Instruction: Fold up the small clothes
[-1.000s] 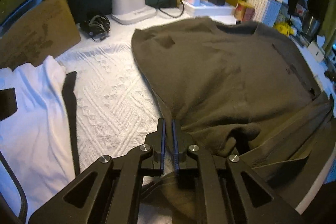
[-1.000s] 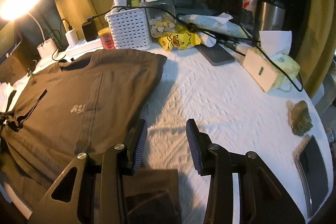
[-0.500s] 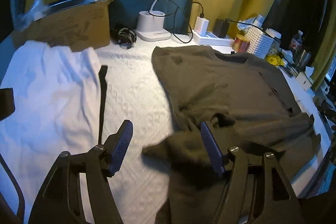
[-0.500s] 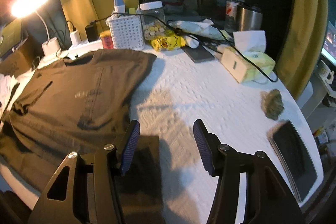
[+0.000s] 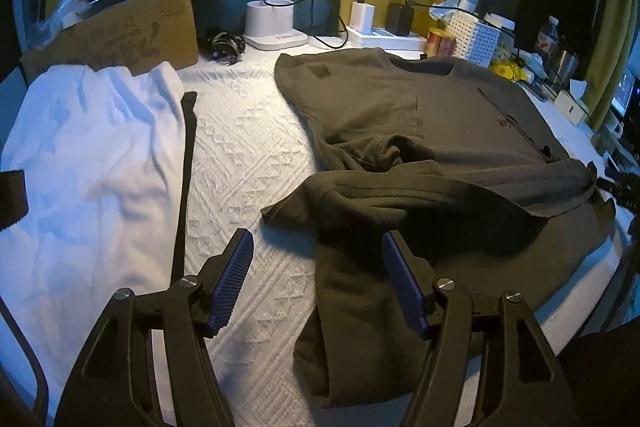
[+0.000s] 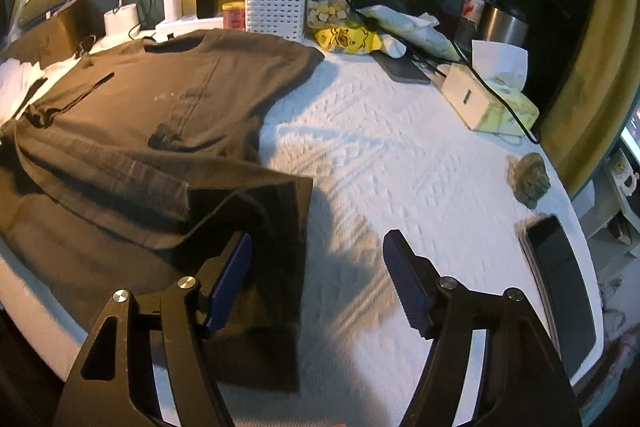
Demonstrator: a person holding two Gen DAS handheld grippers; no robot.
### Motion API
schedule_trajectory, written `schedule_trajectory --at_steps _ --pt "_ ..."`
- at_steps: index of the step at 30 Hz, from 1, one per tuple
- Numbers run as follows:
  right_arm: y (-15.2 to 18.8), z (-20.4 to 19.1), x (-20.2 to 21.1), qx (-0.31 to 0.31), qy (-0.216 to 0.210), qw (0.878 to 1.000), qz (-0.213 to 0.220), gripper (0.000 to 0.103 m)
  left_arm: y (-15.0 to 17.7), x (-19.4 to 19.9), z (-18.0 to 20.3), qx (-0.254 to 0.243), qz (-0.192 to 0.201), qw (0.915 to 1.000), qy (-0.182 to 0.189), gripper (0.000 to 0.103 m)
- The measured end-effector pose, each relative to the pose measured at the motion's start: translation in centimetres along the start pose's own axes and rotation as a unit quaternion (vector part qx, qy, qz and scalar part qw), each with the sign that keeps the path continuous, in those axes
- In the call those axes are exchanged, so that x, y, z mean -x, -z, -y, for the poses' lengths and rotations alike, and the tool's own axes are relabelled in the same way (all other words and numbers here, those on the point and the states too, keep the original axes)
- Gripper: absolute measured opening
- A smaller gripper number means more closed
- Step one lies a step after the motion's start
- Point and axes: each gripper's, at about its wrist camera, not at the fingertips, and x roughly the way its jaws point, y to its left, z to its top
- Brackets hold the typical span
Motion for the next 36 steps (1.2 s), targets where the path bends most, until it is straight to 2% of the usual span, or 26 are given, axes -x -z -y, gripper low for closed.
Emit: schedule_trajectory --at_steps 6,8,10,12,14,16,20,25,29,32,34,36 --pt "-1.0 -0.6 -1.6 0.008 -0.029 1.000 -0.006 0.070 -0.6 -0.8 0.2 -0.012 -0.002 0.9999 0.000 0.066" --pt "-1.4 -0.5 -2.0 0.002 -0.041 0.999 -0.003 0.057 -0.9 -1.0 0.4 -0.018 -0.001 0.9998 0.003 0.066" --pt "-1.7 -0.6 -2.2 -0.002 -0.047 0.999 0.001 0.051 -1.3 -1.7 0.5 -0.023 -0.008 0.9997 0.001 0.066" --pt "-1.9 -0.7 -2.4 -0.001 -0.053 0.999 0.003 0.037 -1.6 -2.2 0.0 -0.010 -0.013 0.9998 0.007 0.066" --pt "-2.1 -0.8 -2.7 0.001 -0.054 0.999 0.004 0.019 -1.8 -2.2 -0.8 0.012 -0.016 0.9996 0.021 0.066" --pt "-2.1 -0.9 -2.8 0.004 -0.054 0.999 0.004 0.012 -1.8 -1.8 -1.3 0.022 -0.014 0.9992 0.030 0.066" --pt "-2.2 -0.4 -2.8 -0.012 -0.047 0.999 0.011 0.009 -1.1 -1.4 -2.0 0.001 -0.022 0.9997 0.012 0.066" --pt "-2.3 0.8 -2.3 -0.047 -0.034 0.998 0.018 0.009 -0.9 -2.1 -3.3 0.004 -0.028 0.9996 -0.005 0.066" --pt "-2.4 1.0 -1.7 -0.056 -0.030 0.998 0.024 0.009 -1.3 -3.5 -2.3 -0.037 -0.023 0.9990 -0.007 0.066" --pt "-2.4 1.1 -1.3 -0.061 -0.026 0.997 0.028 0.009 -1.7 -4.5 -2.1 -0.047 -0.018 0.9987 -0.005 0.066" --pt "-2.5 1.0 -0.9 -0.062 -0.024 0.997 0.032 0.009 -1.9 -5.0 -2.1 -0.045 -0.016 0.9989 0.002 0.059" --pt "-2.6 0.9 -0.4 -0.062 -0.021 0.997 0.038 0.009 -2.0 -5.5 -1.9 -0.046 -0.021 0.9985 0.020 0.037"
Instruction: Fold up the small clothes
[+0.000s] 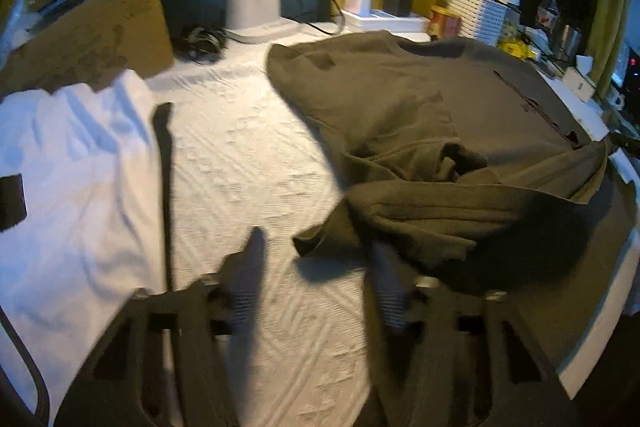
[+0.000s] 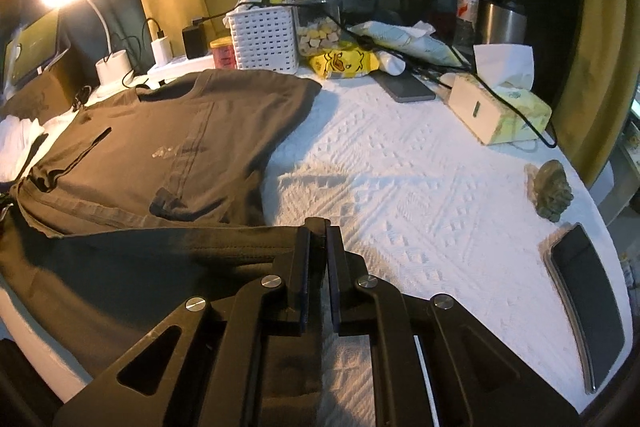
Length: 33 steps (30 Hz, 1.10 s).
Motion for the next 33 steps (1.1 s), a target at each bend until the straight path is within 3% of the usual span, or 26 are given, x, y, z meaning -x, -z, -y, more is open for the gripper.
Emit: schedule_trajectory --at_steps 1,2,5,12,19,33 --pt "0.0 0.0 0.2 0.000 0.001 1.000 0.003 0.009 -0.1 0.1 0.2 -0.005 0.003 0.9999 0.008 0.030" --pt "-0.1 -0.1 0.4 -0.001 0.002 1.000 0.006 0.009 -0.2 0.1 0.4 -0.010 0.006 0.9998 0.016 0.014" --pt "-0.3 -0.1 1.0 -0.003 0.004 1.000 0.015 0.009 -0.5 0.4 1.0 -0.021 0.020 0.9995 0.014 0.008" --pt "-1.0 -0.3 3.1 -0.002 0.007 0.999 0.042 0.009 -1.3 4.6 1.3 -0.010 0.090 0.9954 -0.031 0.007" --pt "-3.1 -0.3 4.8 -0.002 0.006 0.997 0.079 0.009 -2.9 7.7 1.4 -0.006 0.137 0.9877 -0.075 0.007" --pt "-8.0 0.5 3.6 -0.007 0.005 0.992 0.123 0.009 -7.4 7.9 0.8 0.007 0.172 0.9784 -0.114 0.006"
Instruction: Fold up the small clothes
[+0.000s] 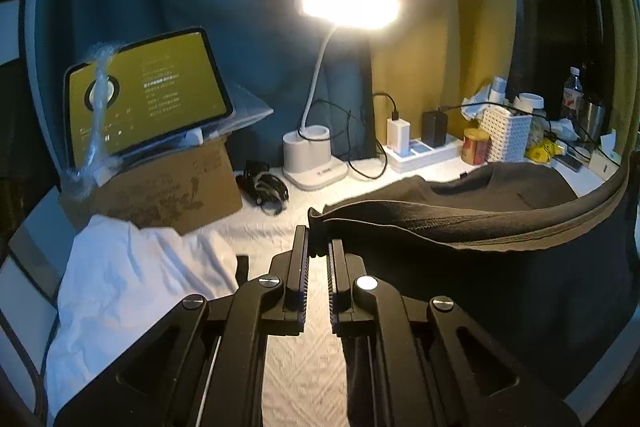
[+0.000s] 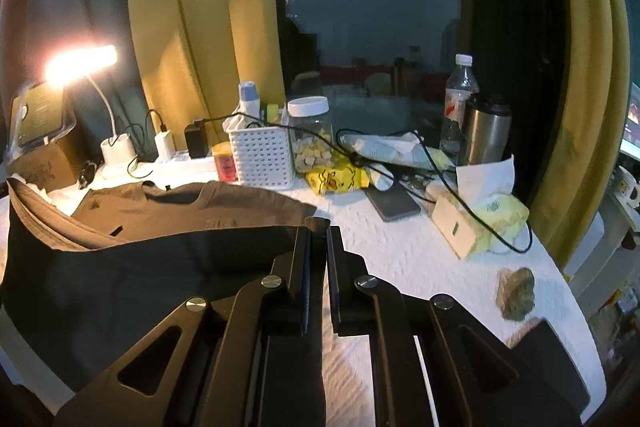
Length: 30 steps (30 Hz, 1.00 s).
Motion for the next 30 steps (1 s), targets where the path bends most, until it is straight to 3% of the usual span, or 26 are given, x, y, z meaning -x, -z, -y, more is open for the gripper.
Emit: schedule_trajectory --at_steps 13,30 --pt "-3.3 0.5 -5.6 0.004 -0.001 1.000 0.010 0.009 -3.1 -4.7 0.1 -0.005 0.002 0.9999 -0.012 0.007" --pt "-7.2 -0.3 -15.3 0.037 -0.002 0.999 -0.004 0.009 -5.9 -12.8 -0.5 -0.025 -0.031 0.9988 -0.027 0.006"
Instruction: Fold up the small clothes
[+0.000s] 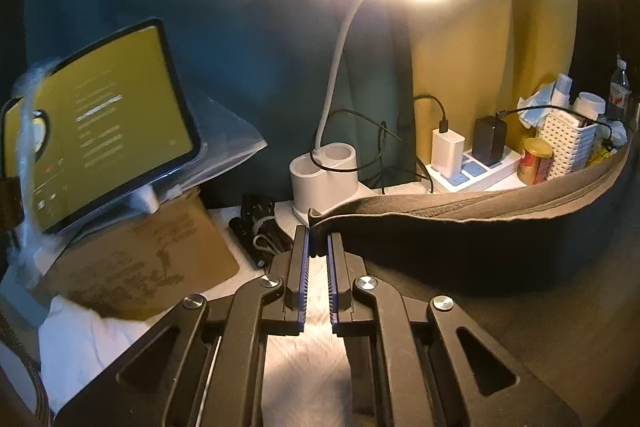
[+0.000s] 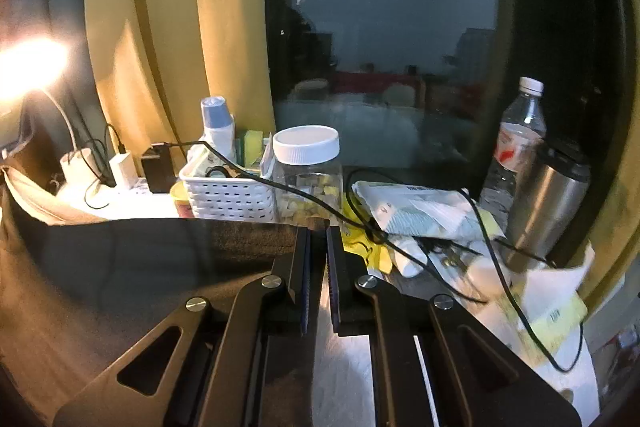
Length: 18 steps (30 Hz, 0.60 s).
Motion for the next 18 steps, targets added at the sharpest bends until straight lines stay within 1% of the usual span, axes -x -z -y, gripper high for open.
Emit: schedule_trajectory --at_steps 4,8,14,18 --pt "-0.2 -0.1 -2.4 0.013 0.002 1.000 -0.016 0.009 -0.5 -2.1 0.6 -0.017 -0.012 0.9998 0.003 0.007" --pt "0.3 0.0 -4.7 0.018 0.004 0.999 -0.032 0.009 -0.4 -4.7 1.0 -0.025 -0.031 0.9992 0.006 0.007" --pt "2.2 0.5 -8.2 0.015 0.012 0.998 -0.067 0.009 1.3 -8.8 1.6 -0.031 -0.077 0.9965 0.013 0.007" --pt "3.4 0.4 -9.6 0.018 0.022 0.996 -0.085 0.009 2.4 -10.4 1.7 -0.025 -0.097 0.9948 0.016 0.007"
